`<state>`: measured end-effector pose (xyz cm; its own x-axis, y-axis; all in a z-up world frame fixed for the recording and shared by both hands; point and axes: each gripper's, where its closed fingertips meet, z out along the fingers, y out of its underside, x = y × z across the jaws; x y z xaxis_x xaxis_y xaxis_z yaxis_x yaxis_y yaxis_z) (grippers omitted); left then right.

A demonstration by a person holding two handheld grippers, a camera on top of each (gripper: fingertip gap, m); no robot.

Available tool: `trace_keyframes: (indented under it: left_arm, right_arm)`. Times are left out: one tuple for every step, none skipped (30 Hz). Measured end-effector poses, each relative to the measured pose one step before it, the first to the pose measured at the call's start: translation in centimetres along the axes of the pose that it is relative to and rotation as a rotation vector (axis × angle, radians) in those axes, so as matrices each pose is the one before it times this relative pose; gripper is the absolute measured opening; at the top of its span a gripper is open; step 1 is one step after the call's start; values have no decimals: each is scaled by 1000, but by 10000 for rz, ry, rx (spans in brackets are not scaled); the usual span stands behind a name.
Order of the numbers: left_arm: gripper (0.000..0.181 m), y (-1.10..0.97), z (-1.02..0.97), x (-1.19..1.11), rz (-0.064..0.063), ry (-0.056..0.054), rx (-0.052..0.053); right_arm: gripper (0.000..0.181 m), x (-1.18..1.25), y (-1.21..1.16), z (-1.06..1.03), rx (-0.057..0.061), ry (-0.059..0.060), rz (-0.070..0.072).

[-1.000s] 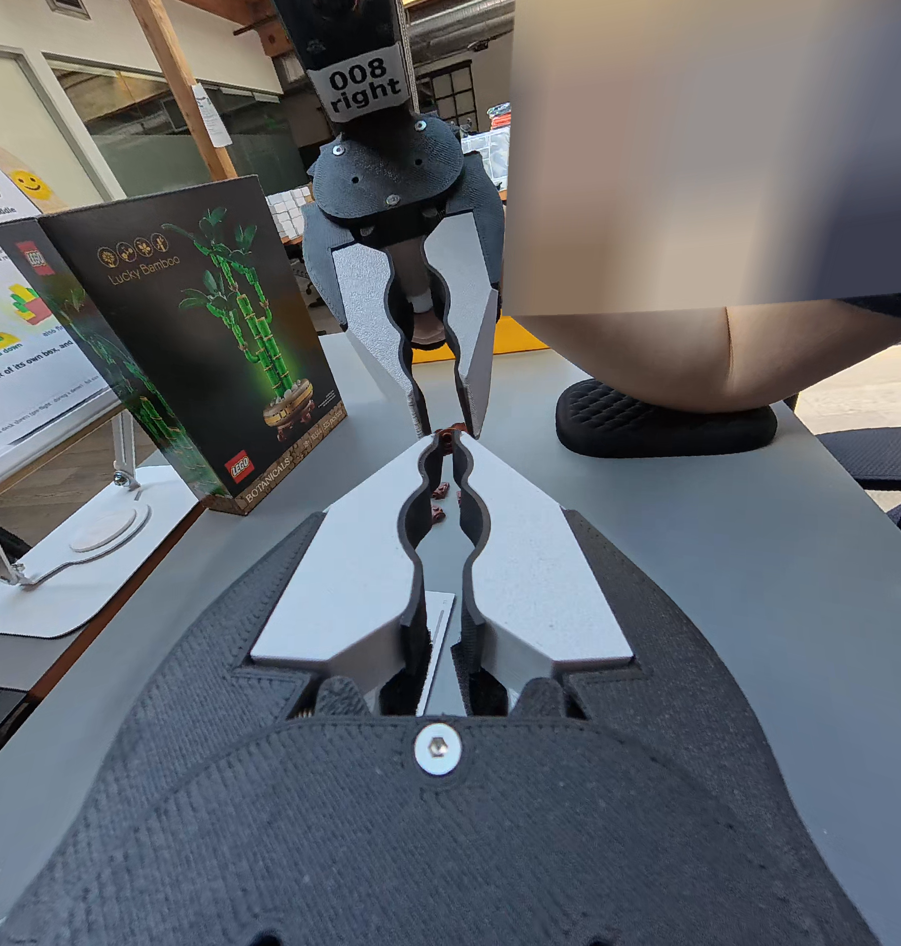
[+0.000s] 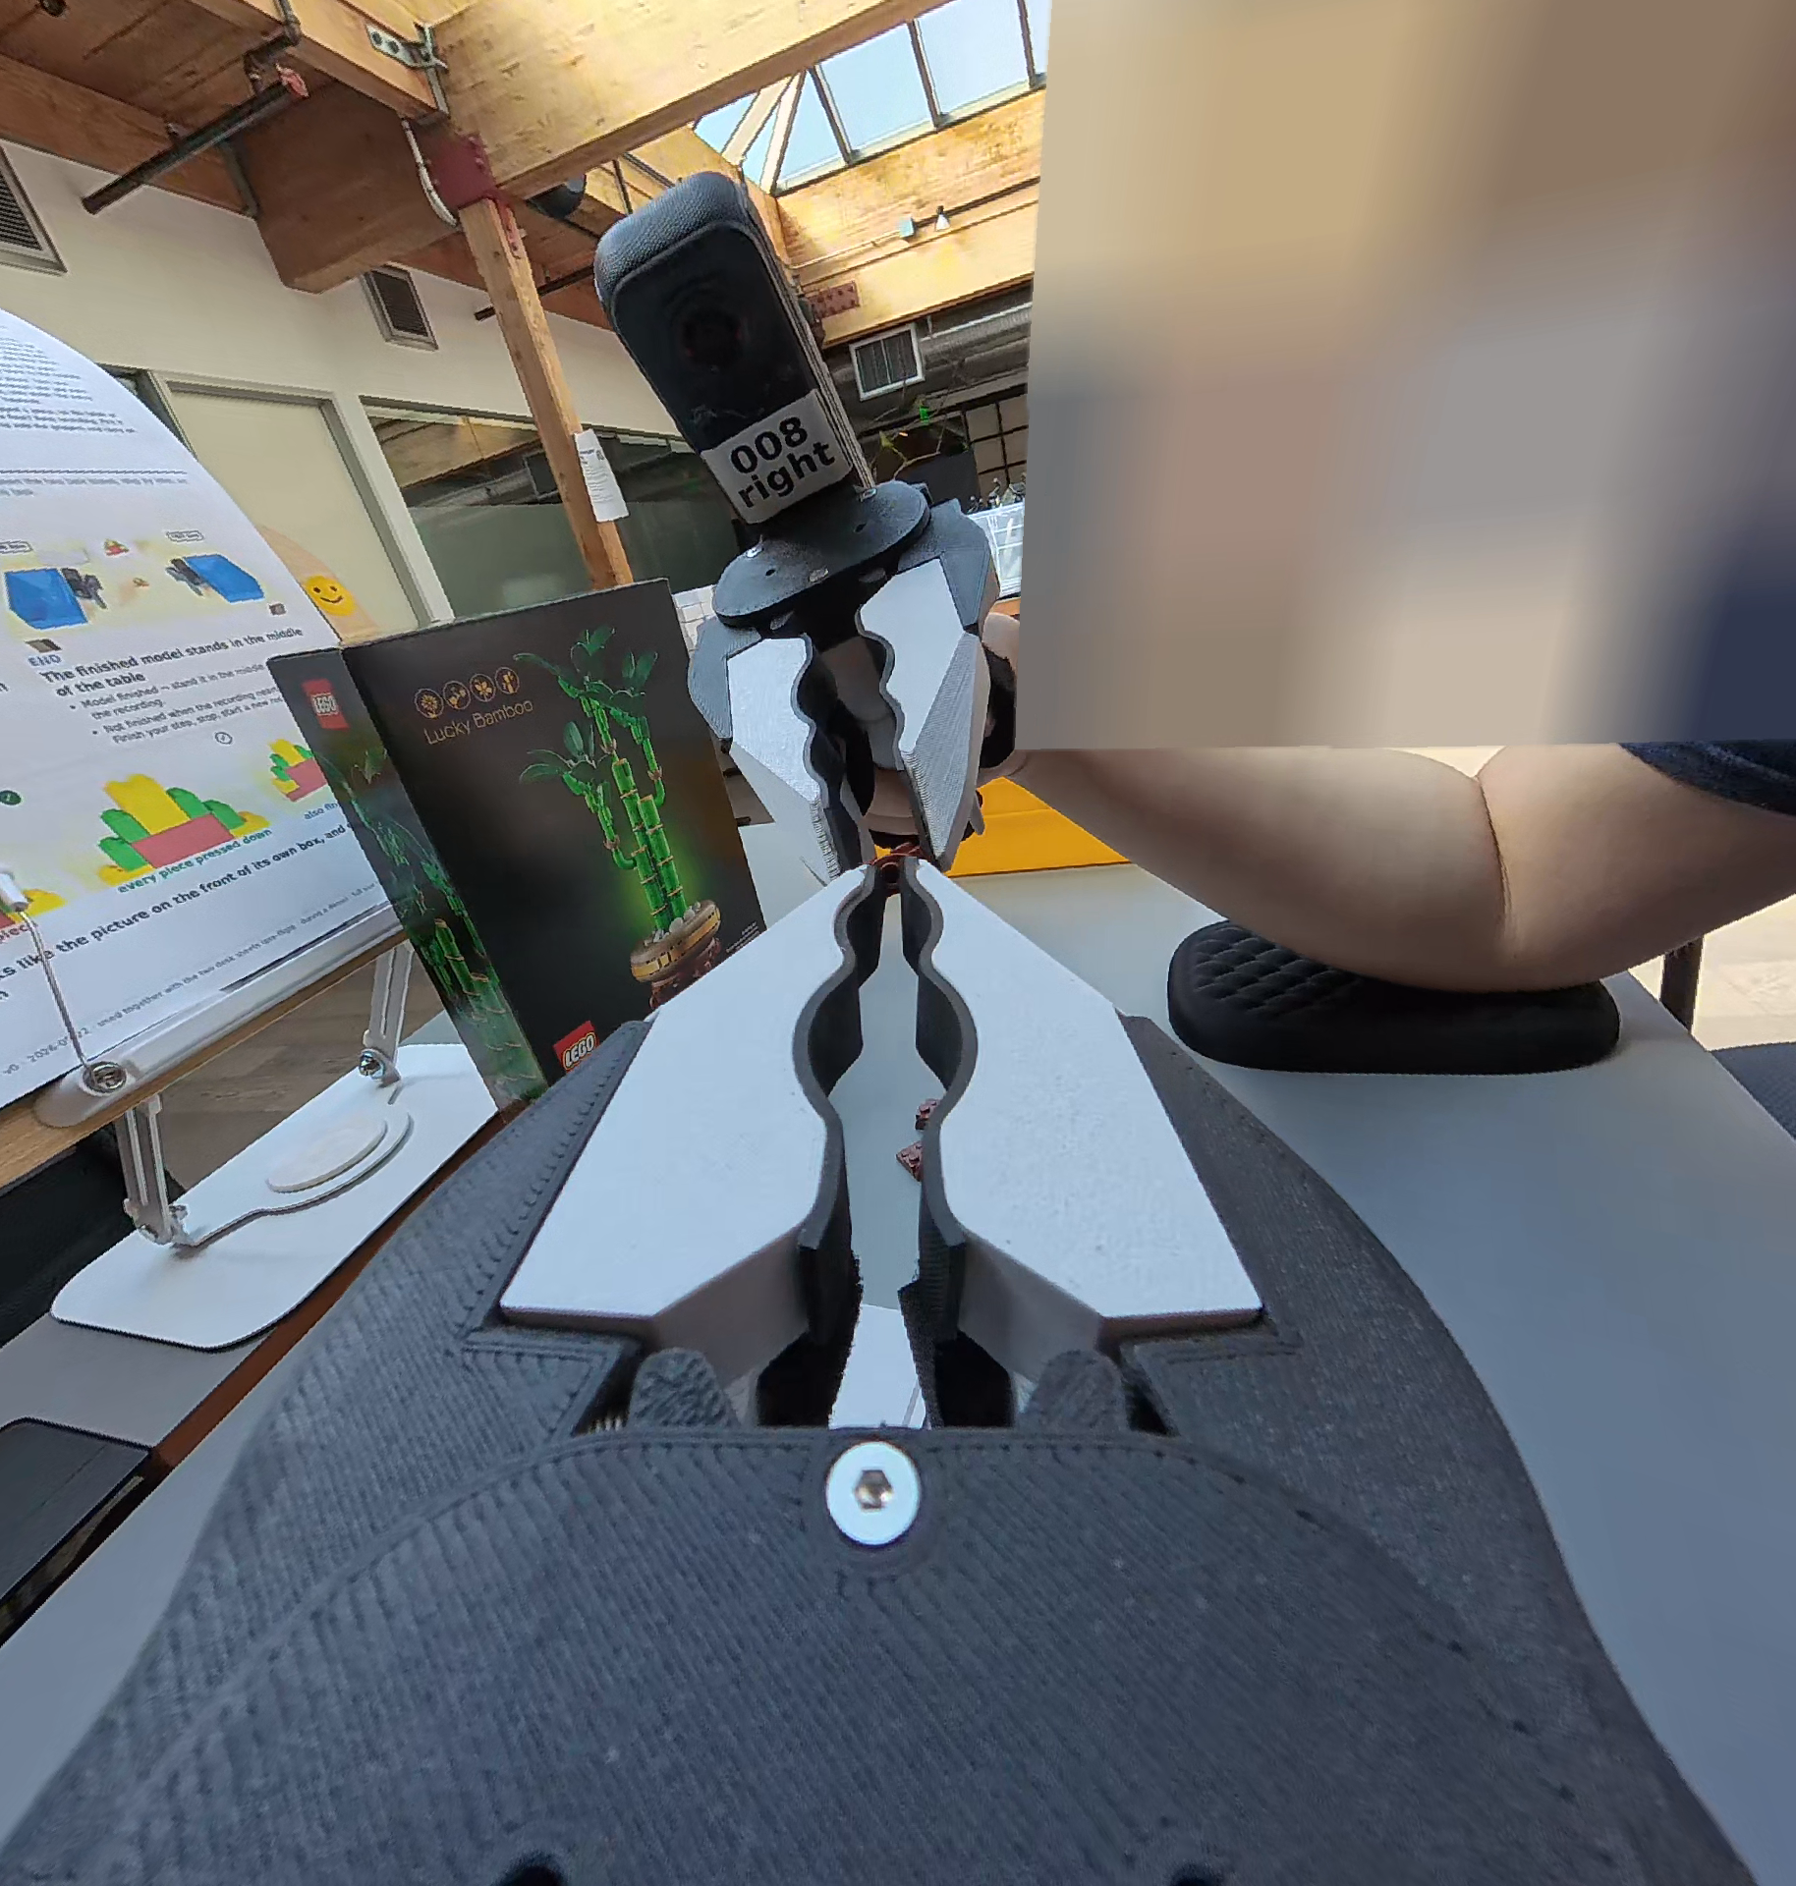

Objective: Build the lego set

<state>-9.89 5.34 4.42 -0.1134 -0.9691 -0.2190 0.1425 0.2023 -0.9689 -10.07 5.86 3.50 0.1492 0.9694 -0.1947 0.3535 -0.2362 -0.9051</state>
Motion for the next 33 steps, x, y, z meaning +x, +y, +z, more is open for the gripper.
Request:
trace_keyframes:
  left_arm:
    - [1,14,17,5,45,-21,-18]
    - [1,-1,-4,11,49,-19,-4]
    - [0,-22,-2,-33,52,-38,-2]
    - [0,-26,-28,-26,59,-33,5]
    - [0,-33,-40,-6,45,-11,5]
    - [0,63,-3,-13,44,-11,-55]
    - [0,104,19,31,60,5,-66]
    - [0,86,42,64,33,21,-45]
    - [0,94,56,32,10,4,-31]
    - [0,96,34,64,34,16,-40]
    - [0,148,-11,-35,87,-31,-94]
    - [0,94,-84,-147,114,-75,-85]
    - [0,18,-140,-202,68,-82,-42]
    - [0,-7,-192,-243,-5,-57,-15]
    - [0,51,-228,-288,-36,-64,-45]
    - [0,168,-252,-427,0,-132,-117]
    - [0,284,-296,-623,45,-243,-189]
    - [0,303,-342,-808,31,-345,-199]
    - [0,344,-336,-943,-92,-387,-205]
    - [0,637,-247,-1050,-255,-396,-353]
    - [0,1081,-105,-1029,-333,-353,-618]
    - [3,1487,48,-885,-264,-263,-871]
    - [12,1757,204,-918,-88,-317,-1072]
    - [16,1651,335,-1134,117,-501,-1044]
    - [19,1285,525,-845,323,-347,-849]
    - [19,940,739,-547,397,-129,-717]
    - [19,437,943,-641,331,-139,-463]
    - [18,132,1176,-497,237,20,-253]
    - [17,311,1378,-120,133,381,-350]
    - [17,531,1442,-81,29,555,-511]
    - [16,500,1369,-337,-38,519,-478]
    - [15,362,1214,-511,-2,459,-355]
    - [14,177,1009,-747,177,300,-190]
  right_arm:
    - [15,-33,-13,44,4,-25,6]
    - [15,11,32,45,-19,-2,6]
    - [15,23,41,26,-19,8,0]
    - [15,35,44,17,-21,10,3]
    - [15,41,-34,-7,21,21,-2]
    - [15,-76,-113,-23,61,-48,11]
    - [15,-50,-65,-23,36,-33,18]
    - [15,22,-11,-3,2,19,3]
    - [15,58,99,36,-48,28,8]
    - [15,154,273,23,-165,87,13]
    - [15,307,290,-76,-158,205,-23]
    - [15,256,160,-174,-66,175,-7]
    - [15,165,64,-244,-5,97,44]
    - [15,136,46,-270,23,73,41]
    - [15,111,-17,-277,66,48,8]
    - [15,164,8,-252,45,71,29]
    - [15,264,128,-233,-23,118,54]
    - [15,413,262,-262,-102,223,27]
    - [15,625,349,-342,-136,363,-5]
    - [15,514,308,-431,-95,298,3]
    - [15,383,163,-503,-7,217,35]
    - [15,365,-58,-603,117,206,45]
    - [15,418,-138,-652,148,256,61]
    - [15,478,-35,-658,78,302,51]
    - [15,346,-13,-618,78,234,-12]
    - [15,278,-17,-576,82,187,-21]
    - [15,268,-16,-503,72,166,-2]
    - [15,178,-44,-418,80,115,1]
    - [15,41,-65,-333,83,34,-14]
    - [15,-38,-64,-253,69,-1,-35]
    - [15,12,-34,-197,27,36,-33]
    - [15,28,-4,-151,0,51,-37]
    - [15,-66,7,-121,1,0,-66]
